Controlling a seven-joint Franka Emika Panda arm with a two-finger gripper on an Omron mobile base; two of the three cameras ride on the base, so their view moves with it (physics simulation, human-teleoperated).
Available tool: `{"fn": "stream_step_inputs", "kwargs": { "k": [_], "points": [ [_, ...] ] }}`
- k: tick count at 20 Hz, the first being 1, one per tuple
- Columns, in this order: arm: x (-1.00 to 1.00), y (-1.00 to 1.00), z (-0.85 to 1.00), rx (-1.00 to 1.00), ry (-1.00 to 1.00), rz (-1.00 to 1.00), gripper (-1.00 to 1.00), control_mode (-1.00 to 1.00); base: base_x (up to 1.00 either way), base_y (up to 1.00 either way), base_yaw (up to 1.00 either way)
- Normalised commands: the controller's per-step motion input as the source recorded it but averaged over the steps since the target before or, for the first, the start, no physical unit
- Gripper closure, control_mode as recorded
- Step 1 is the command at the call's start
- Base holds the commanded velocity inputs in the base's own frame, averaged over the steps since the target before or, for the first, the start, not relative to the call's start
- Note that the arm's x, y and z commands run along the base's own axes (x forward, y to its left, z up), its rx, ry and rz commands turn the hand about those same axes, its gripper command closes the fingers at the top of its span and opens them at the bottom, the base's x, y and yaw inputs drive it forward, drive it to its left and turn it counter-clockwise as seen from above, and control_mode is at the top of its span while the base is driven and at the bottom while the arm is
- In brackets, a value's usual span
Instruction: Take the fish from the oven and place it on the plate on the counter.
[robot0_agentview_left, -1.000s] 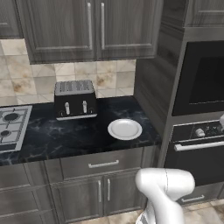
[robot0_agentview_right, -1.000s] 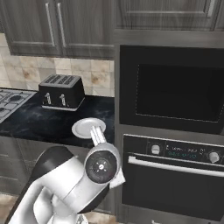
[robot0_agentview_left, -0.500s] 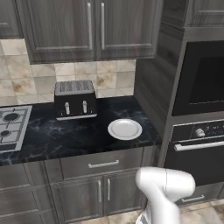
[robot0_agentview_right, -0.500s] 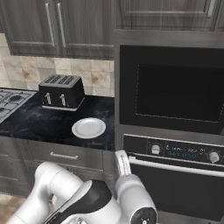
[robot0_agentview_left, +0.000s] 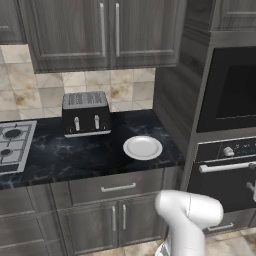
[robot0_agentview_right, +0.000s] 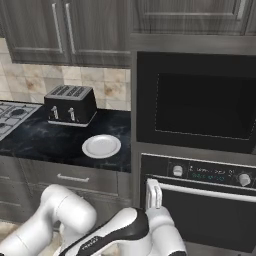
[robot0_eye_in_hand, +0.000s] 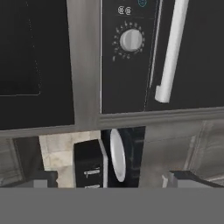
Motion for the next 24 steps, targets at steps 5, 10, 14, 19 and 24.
{"fn": "stream_step_inputs", "kwargs": {
  "k": [5, 10, 14, 19, 24],
  "points": [
    [0.48, -0.38, -0.15, 0.05, 0.00, 0.02, -1.00, -1.00, 0.00, 0.00, 0.00],
    [0.40, -0.20, -0.36, 0.00, -0.03, -0.07, -1.00, -1.00, 0.00, 0.00, 0.00],
    [0.47, -0.03, -0.46, 0.00, -0.10, -0.11, -1.00, -1.00, 0.00, 0.00, 0.00],
    [0.42, -0.13, -0.53, 0.00, -0.07, -0.09, -1.00, -1.00, 0.00, 0.00, 0.00],
    [0.33, -0.10, -0.32, 0.01, 0.01, 0.00, -1.00, -1.00, 0.00, 0.00, 0.00]
  ]
}}
